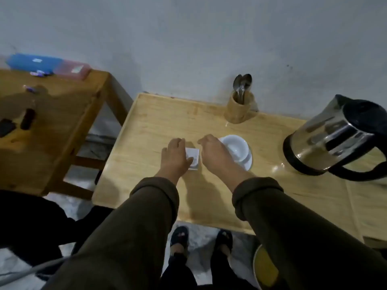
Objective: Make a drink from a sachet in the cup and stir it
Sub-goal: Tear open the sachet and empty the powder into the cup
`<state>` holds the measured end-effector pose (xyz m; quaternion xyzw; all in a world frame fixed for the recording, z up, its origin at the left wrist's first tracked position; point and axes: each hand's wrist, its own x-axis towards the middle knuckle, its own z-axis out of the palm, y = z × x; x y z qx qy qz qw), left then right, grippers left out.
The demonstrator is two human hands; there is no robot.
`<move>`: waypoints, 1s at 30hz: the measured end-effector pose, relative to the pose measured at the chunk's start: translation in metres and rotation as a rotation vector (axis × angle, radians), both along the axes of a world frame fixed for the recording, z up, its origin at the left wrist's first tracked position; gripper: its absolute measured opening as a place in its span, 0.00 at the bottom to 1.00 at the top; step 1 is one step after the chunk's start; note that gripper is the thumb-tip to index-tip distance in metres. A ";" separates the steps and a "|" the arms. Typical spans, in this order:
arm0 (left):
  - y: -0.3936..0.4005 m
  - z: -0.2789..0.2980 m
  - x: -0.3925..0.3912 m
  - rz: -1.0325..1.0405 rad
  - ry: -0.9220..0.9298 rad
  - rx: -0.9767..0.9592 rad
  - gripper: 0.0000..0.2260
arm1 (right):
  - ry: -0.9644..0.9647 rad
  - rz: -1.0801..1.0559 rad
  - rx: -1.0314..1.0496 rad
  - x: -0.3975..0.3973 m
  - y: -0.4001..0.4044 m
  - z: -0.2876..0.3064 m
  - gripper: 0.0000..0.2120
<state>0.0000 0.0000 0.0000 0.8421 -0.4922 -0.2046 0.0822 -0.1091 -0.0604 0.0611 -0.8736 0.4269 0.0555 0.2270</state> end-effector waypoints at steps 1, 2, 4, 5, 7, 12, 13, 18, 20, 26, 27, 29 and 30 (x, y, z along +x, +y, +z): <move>0.002 -0.004 0.001 0.020 0.011 0.027 0.31 | 0.055 0.035 0.004 0.007 -0.002 -0.003 0.18; 0.004 -0.008 0.004 0.044 0.023 0.020 0.31 | 0.093 0.066 0.005 0.014 -0.005 -0.005 0.19; 0.008 -0.018 0.006 0.058 0.020 0.025 0.30 | 0.173 0.093 0.017 0.027 -0.008 -0.007 0.20; 0.009 -0.021 0.008 0.066 0.028 0.030 0.30 | 0.216 0.119 0.027 0.035 -0.009 -0.009 0.20; 0.009 -0.025 0.011 0.092 0.054 0.031 0.29 | 0.286 0.138 0.052 0.047 -0.010 -0.016 0.20; 0.009 -0.033 0.020 0.117 0.064 -0.020 0.28 | 0.360 0.110 0.034 0.058 -0.015 -0.044 0.19; 0.008 -0.034 0.022 0.122 0.071 -0.027 0.27 | 0.357 0.106 0.017 0.058 -0.016 -0.048 0.18; 0.006 -0.039 0.030 0.137 0.086 -0.060 0.22 | 0.346 0.081 -0.002 0.058 -0.021 -0.059 0.18; 0.004 -0.041 0.029 0.134 0.078 -0.079 0.20 | 0.338 0.056 -0.001 0.061 -0.022 -0.061 0.19; 0.003 -0.045 0.029 0.120 0.061 -0.099 0.19 | 0.389 -0.012 -0.024 0.067 -0.027 -0.059 0.19; 0.003 -0.045 0.029 0.114 0.062 -0.100 0.20 | 0.392 -0.007 -0.038 0.069 -0.026 -0.060 0.18; 0.002 -0.044 0.031 0.098 0.067 -0.091 0.22 | 0.375 -0.002 -0.041 0.070 -0.028 -0.060 0.16; 0.002 -0.044 0.033 0.091 0.075 -0.081 0.24 | 0.348 -0.019 -0.032 0.070 -0.029 -0.059 0.15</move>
